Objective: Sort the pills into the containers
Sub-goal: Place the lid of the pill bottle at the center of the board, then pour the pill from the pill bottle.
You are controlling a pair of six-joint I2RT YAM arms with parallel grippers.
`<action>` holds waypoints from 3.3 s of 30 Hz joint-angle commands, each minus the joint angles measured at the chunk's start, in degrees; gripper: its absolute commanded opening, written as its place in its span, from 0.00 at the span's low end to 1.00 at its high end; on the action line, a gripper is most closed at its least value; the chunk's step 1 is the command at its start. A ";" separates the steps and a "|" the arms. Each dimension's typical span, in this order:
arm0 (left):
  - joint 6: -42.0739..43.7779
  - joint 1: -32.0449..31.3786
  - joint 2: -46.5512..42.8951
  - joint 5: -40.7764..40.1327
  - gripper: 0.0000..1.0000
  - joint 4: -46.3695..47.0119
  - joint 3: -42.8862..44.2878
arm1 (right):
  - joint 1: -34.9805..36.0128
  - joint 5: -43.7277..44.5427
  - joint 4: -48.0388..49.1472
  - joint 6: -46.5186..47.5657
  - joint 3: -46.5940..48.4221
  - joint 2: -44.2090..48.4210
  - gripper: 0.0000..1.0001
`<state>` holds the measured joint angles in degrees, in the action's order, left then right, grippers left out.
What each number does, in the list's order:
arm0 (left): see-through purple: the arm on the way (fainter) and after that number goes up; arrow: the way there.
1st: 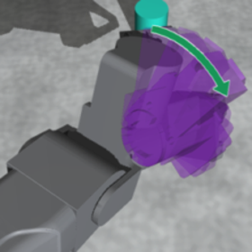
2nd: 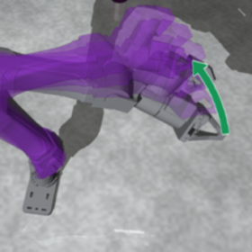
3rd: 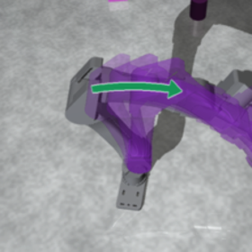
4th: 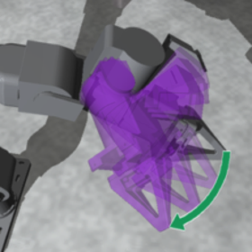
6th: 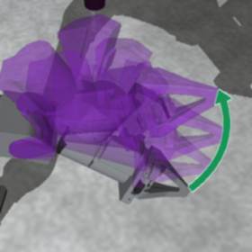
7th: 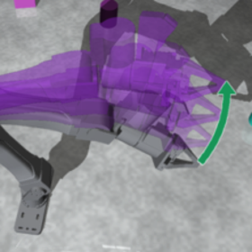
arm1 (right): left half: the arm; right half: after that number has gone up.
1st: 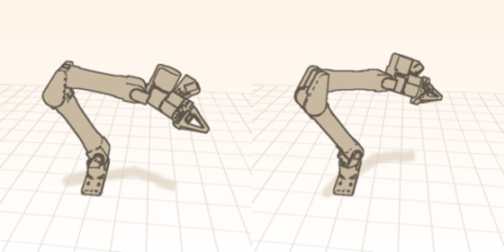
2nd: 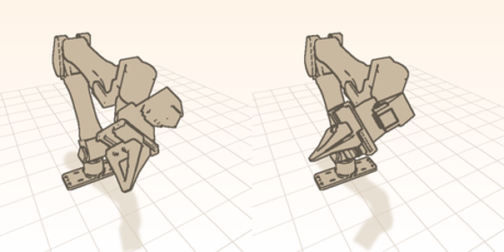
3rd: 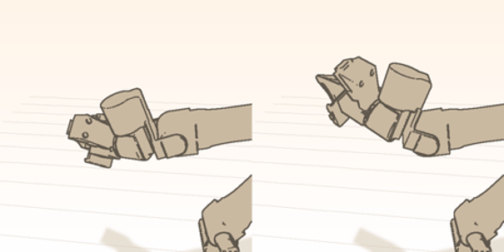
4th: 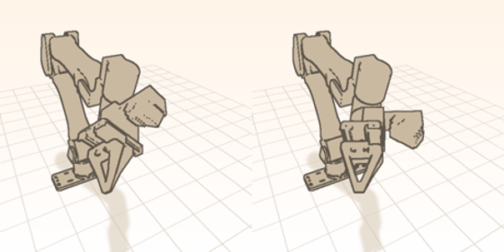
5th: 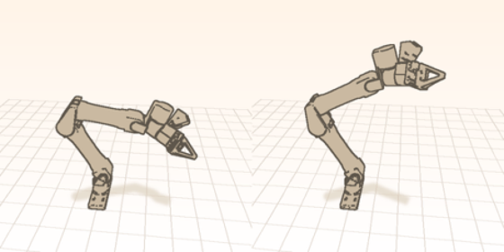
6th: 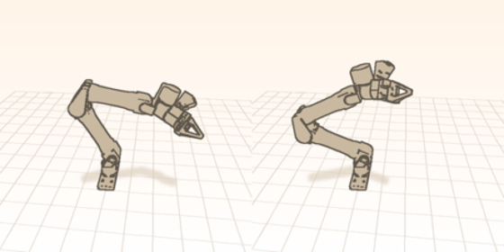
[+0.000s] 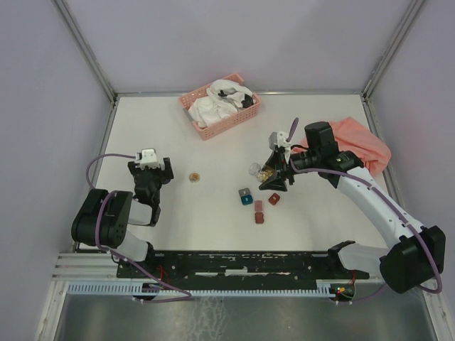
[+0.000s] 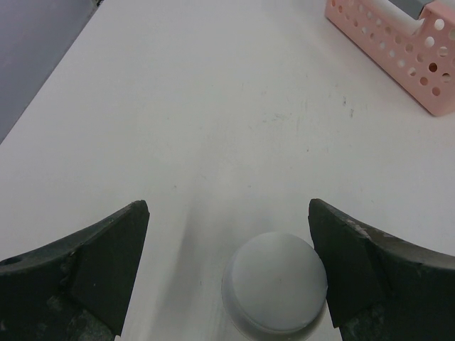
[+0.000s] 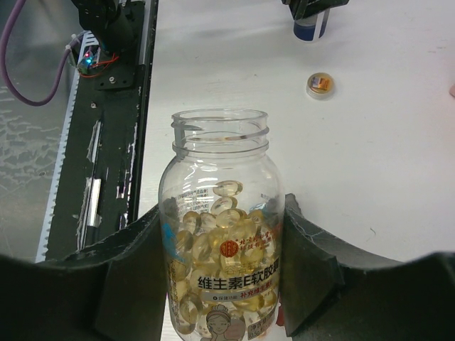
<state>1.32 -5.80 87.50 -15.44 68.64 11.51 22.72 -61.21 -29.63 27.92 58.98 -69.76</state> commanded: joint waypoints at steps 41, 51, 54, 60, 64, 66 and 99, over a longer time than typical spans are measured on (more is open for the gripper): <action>-2.45 3.10 -0.61 4.07 0.99 -0.65 1.68 | -5.59 3.67 45.80 -43.82 -2.97 12.52 0.02; -3.85 -0.23 -26.18 0.49 0.99 -24.62 3.14 | -7.89 7.81 87.07 -81.33 -11.39 12.79 0.02; -7.00 -0.37 -31.05 2.19 0.99 -26.46 2.68 | -11.29 8.89 79.25 -78.75 -9.92 13.69 0.02; -14.38 -0.30 -36.96 8.95 0.99 -44.24 9.02 | -11.52 7.37 107.17 -92.33 -13.46 11.53 0.02; -21.71 -0.30 -40.83 15.00 0.99 -50.17 11.84 | -12.27 16.76 85.77 -77.90 -13.93 18.68 0.02; -23.72 -0.26 -42.88 19.72 0.99 -50.22 12.28 | -7.01 10.45 107.96 -88.62 -16.18 15.53 0.02; -40.17 -10.84 -52.87 38.99 0.99 -24.68 2.07 | -11.06 -6.13 47.22 -35.39 -18.97 19.62 0.02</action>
<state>-41.10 -15.16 33.06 23.92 37.89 15.66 12.19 -57.04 43.29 -30.28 36.23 -51.72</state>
